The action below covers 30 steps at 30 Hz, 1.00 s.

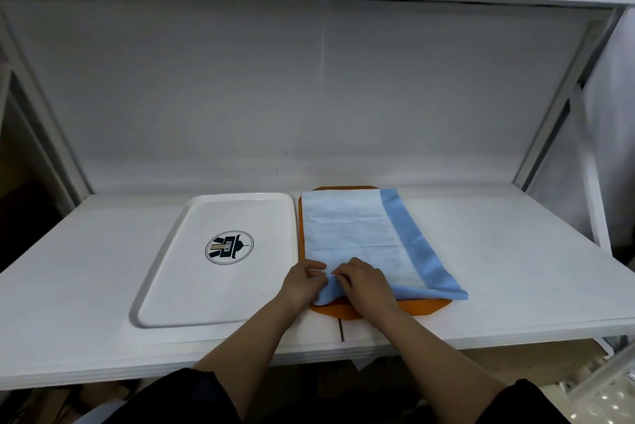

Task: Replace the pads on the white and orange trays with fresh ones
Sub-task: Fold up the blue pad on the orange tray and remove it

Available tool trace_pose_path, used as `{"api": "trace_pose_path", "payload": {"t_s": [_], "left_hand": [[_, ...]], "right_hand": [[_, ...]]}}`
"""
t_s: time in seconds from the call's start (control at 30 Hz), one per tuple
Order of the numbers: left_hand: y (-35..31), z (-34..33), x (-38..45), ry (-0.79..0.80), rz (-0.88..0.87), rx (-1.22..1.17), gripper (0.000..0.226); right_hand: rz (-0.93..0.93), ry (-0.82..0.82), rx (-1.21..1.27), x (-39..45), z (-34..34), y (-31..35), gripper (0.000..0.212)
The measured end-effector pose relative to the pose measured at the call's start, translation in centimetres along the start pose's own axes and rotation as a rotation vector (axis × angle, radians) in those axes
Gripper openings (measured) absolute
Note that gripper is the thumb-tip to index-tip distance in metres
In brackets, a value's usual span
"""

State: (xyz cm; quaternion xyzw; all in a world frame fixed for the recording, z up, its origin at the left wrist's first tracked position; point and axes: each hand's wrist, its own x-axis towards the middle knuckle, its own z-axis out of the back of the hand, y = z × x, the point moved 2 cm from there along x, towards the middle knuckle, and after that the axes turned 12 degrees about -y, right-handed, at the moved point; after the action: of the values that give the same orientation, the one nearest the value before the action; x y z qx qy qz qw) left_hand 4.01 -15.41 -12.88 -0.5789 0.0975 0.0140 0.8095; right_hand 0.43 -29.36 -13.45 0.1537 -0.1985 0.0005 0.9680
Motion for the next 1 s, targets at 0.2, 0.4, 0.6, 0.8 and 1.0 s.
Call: {"api": "trace_pose_path", "payload": {"t_s": [0.2,0.4,0.6,0.8,1.0], "left_hand": [[-1.0,0.1,0.4,-0.062,0.008,0.006,0.013],[-2.1,0.4,0.1,-0.093,0.098,-0.228,0.012],[-2.0,1.0,-0.2,-0.029,-0.398,0.287,0.038],[-3.0,0.1,-1.5,-0.202,-0.797,0.984,0.05],[-3.5,-0.5,-1.7,-0.293,-1.035,1.069,0.027]], "right_hand": [[0.025,-0.006,0.038,-0.8,0.9,-0.2,0.035],[0.083,0.061,-0.161,-1.3,0.9,0.0,0.058],[0.088,-0.281,-0.259,-0.1,1.5,0.5,0.013],[0.216,-0.287,-0.329,-0.4,2.3,0.8,0.02],[0.223,-0.248,-0.307,-1.7,3.0,-0.9,0.026]]}}
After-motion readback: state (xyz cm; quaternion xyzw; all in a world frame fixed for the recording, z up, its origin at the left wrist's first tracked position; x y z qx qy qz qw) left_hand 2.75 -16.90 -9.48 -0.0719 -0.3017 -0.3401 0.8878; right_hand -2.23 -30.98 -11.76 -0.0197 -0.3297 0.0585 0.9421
